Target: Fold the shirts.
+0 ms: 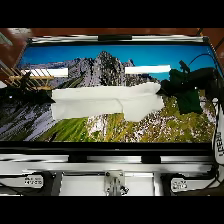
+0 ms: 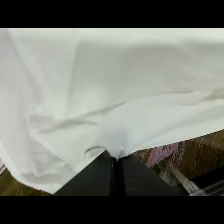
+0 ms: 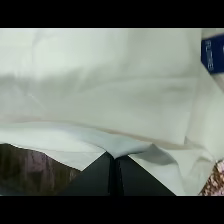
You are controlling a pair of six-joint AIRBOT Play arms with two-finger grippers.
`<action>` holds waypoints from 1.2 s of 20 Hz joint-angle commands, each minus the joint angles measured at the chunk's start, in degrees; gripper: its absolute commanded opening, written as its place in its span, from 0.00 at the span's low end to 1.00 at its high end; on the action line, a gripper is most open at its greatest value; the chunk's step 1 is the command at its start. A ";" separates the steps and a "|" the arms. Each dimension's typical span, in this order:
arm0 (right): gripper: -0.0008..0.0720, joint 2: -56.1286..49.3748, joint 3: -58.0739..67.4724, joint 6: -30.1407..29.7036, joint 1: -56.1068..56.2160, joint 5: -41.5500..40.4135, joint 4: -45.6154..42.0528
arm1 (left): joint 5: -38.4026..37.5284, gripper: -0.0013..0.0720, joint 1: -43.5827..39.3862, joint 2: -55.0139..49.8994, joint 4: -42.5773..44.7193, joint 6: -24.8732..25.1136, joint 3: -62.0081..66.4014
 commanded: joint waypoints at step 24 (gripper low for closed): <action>0.08 -20.35 16.81 7.08 3.39 9.62 0.28 | 0.35 0.06 -2.71 -20.09 -1.81 -4.92 18.21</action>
